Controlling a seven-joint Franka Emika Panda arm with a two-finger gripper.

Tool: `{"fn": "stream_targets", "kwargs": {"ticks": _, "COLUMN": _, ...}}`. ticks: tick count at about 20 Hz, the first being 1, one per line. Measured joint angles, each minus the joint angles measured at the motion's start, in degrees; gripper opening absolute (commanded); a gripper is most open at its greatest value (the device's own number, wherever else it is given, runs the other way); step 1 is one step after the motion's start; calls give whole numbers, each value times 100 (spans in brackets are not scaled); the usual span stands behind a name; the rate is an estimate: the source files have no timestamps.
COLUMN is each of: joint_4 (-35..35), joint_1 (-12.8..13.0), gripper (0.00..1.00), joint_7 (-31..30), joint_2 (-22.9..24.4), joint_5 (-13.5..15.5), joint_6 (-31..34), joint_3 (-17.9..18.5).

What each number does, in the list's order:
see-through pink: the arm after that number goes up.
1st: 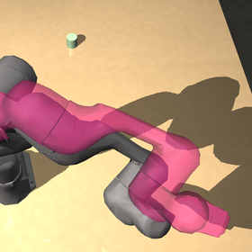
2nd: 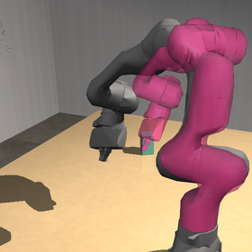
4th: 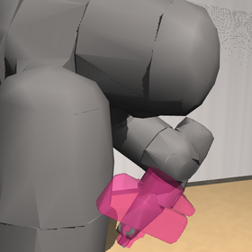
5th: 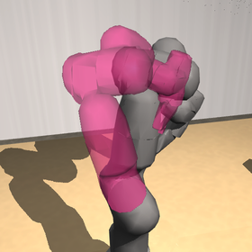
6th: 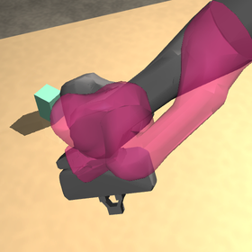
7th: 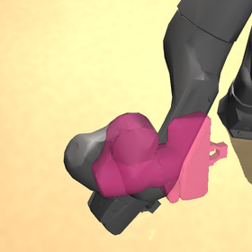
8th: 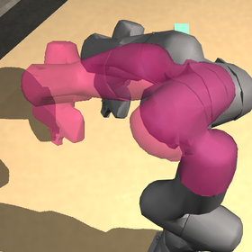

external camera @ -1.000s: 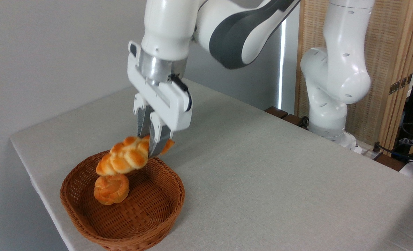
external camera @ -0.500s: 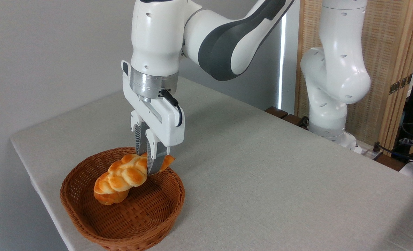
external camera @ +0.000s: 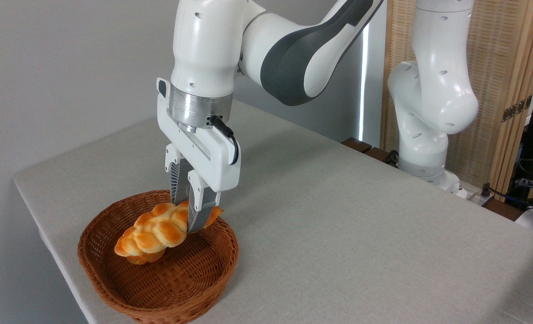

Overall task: Put bread into the basket
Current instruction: 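Lower the loaf into the basket beside the round bun, then open the gripper and raise it away from the loaf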

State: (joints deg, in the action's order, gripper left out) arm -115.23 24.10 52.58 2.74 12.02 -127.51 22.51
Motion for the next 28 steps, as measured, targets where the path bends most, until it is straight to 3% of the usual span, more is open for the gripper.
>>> {"fn": "stream_targets", "kwargs": {"ticks": 2, "joint_4": 0, "joint_1": 0, "gripper": 68, "joint_7": 0, "joint_2": -4, "joint_5": -4, "joint_6": 0, "joint_3": 0}}
{"fn": "stream_targets", "kwargs": {"ticks": 10, "joint_4": 0, "joint_1": 0, "gripper": 89, "joint_7": 0, "joint_2": -13, "joint_5": -6, "joint_6": 0, "joint_3": 0}}
{"fn": "stream_targets", "kwargs": {"ticks": 15, "joint_4": 0, "joint_1": 0, "gripper": 97, "joint_7": 0, "joint_2": -18, "joint_5": -6, "joint_6": 0, "joint_3": 0}}
{"fn": "stream_targets", "kwargs": {"ticks": 28, "joint_4": 7, "joint_1": 0, "gripper": 100, "joint_7": 0, "joint_2": -29, "joint_5": -6, "joint_6": 0, "joint_3": 0}}
